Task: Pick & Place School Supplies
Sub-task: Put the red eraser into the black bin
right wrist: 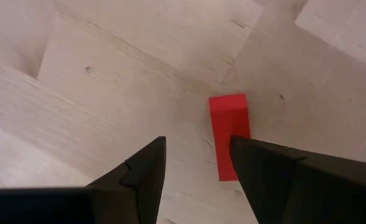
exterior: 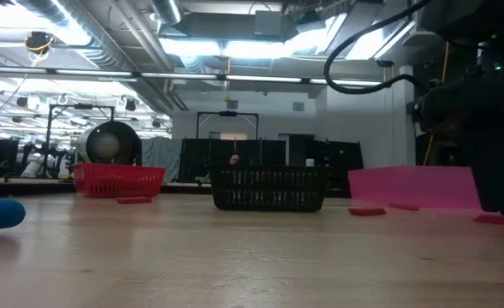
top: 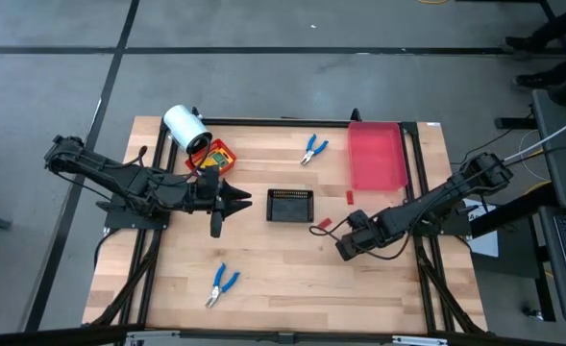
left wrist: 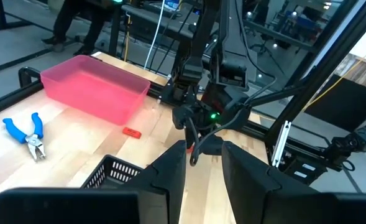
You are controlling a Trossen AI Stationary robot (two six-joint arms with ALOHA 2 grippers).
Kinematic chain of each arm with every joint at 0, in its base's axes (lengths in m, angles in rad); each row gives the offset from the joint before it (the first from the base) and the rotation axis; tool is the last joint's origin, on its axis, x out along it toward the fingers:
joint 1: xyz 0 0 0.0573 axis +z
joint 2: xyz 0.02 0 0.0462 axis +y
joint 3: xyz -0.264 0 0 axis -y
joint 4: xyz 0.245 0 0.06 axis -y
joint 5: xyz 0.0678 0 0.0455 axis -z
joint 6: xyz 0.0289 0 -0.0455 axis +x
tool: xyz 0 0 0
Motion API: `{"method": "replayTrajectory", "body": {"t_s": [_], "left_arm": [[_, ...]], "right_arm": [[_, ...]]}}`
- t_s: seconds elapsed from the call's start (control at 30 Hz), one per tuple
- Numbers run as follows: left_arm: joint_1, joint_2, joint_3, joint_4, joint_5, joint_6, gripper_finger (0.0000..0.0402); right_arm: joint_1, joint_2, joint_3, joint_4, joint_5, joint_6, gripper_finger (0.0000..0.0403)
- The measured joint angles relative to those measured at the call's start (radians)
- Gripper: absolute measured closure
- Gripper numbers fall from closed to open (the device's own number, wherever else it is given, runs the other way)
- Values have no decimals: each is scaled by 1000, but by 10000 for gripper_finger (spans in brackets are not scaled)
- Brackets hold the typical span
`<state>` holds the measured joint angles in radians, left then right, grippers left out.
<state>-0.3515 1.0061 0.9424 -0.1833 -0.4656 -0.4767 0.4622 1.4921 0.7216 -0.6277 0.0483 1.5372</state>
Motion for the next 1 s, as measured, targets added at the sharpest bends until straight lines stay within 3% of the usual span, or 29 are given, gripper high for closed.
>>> {"method": "replayTrajectory", "body": {"t_s": [1.0], "left_arm": [[0, 0, 0, 0, 0, -11, 302]], "right_arm": [[0, -21, 22, -74, 49, -7, 222]]}}
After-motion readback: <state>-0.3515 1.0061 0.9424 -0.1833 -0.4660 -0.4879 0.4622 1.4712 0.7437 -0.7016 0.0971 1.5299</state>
